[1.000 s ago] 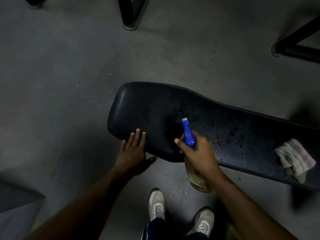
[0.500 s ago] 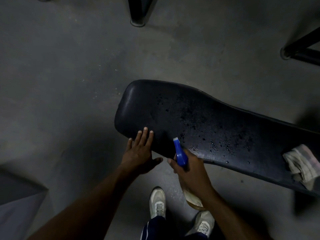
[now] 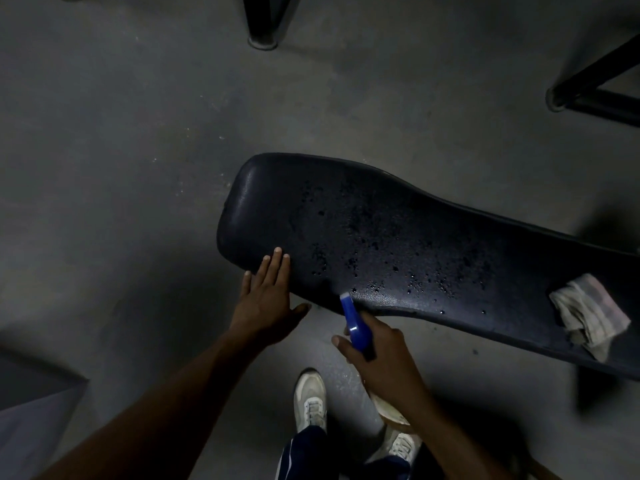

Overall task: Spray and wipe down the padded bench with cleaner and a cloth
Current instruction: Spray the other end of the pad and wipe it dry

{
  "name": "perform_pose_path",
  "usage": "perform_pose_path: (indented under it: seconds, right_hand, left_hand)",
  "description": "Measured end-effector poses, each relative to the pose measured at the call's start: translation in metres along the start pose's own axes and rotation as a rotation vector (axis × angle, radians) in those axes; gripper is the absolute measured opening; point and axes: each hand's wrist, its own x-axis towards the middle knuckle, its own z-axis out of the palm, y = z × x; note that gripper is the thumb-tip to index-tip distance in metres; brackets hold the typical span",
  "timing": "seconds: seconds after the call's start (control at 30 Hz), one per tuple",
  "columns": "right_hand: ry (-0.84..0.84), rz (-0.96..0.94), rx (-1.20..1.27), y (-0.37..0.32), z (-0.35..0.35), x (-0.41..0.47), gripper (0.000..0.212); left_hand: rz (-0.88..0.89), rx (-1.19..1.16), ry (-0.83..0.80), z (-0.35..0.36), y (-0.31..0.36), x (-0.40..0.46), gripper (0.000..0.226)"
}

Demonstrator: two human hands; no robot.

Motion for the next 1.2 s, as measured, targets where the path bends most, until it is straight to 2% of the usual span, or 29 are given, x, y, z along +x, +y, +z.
perform_pose_path:
  seconds: [0.13, 0.27, 0.43, 0.97, 1.2]
  right_hand:
    - [-0.097, -0.097, -0.14, -0.02, 0.008, 0.017, 0.025]
    - [-0.129, -0.139, -0.164, -0.045, 0.022, 0.036, 0.028]
    - [-0.119, -0.174, -0.142, -0.071, 0.037, 0.056, 0.028]
    - [0.089, -0.07, -0.009, -0.101, 0.008, 0.1, 0.031]
    - [0.151, -0.029, 0.088, -0.104, -0.005, 0.092, 0.018]
  left_hand:
    - [-0.14, -0.11, 0.139, -0.002, -0.011, -0.006, 0.099]
    - [-0.242, -0.093, 0.167, -0.002, -0.035, -0.011, 0.1]
    - [-0.268, -0.066, 0.16, -0.006, -0.058, -0.015, 0.1]
    - [-0.103, -0.038, 0.142, -0.019, -0.051, 0.003, 0.097]
    - [-0.053, -0.018, 0.128, -0.031, -0.04, 0.01, 0.097]
